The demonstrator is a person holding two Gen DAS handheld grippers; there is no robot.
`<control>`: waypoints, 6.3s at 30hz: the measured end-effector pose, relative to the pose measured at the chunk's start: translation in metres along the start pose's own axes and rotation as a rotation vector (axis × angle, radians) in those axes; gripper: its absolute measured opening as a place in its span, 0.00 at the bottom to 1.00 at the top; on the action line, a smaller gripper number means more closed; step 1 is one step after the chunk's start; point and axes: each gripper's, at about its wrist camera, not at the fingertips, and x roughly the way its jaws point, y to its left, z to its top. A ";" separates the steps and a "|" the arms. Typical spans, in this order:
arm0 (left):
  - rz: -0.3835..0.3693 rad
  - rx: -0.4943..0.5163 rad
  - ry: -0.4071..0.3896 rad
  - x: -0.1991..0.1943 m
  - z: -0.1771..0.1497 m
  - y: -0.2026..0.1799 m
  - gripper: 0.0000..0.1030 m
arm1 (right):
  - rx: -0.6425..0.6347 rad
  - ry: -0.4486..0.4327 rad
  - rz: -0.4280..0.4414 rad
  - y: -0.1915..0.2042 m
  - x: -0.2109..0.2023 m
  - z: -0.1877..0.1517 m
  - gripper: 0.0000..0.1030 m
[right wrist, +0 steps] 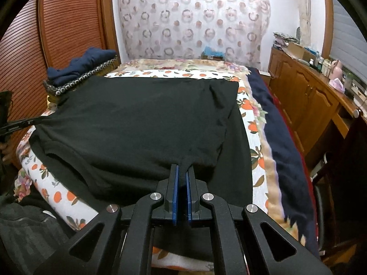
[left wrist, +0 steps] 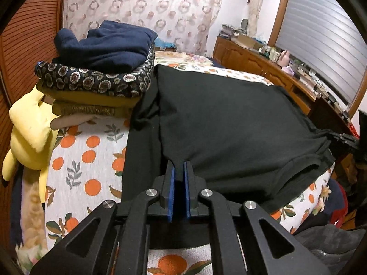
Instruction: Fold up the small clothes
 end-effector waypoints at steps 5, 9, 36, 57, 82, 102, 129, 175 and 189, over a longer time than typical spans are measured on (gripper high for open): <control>0.026 0.002 -0.002 -0.001 -0.002 0.001 0.22 | -0.011 -0.044 -0.039 0.009 -0.009 0.011 0.15; 0.050 0.008 -0.017 -0.004 -0.002 0.003 0.43 | -0.010 -0.076 -0.050 0.017 -0.015 0.013 0.32; 0.100 -0.021 0.040 0.018 -0.013 0.023 0.78 | -0.119 0.063 0.109 0.067 0.081 0.012 0.68; -0.020 0.003 0.045 0.021 -0.010 0.009 0.30 | -0.144 0.029 0.081 0.071 0.079 -0.002 0.84; -0.257 0.177 -0.152 -0.002 0.087 -0.092 0.13 | 0.040 -0.063 0.018 0.019 0.027 -0.012 0.84; -0.444 0.414 -0.071 0.019 0.131 -0.239 0.16 | 0.136 -0.111 -0.036 0.014 -0.004 -0.042 0.84; -0.161 0.182 -0.059 0.018 0.080 -0.091 0.84 | -0.038 -0.106 0.080 0.060 0.029 0.009 0.84; -0.092 0.110 -0.051 0.022 0.055 -0.042 0.84 | -0.279 -0.038 0.174 0.101 0.113 0.101 0.13; -0.112 0.143 -0.030 0.029 0.052 -0.059 0.84 | -0.037 0.003 -0.066 -0.028 0.118 0.111 0.13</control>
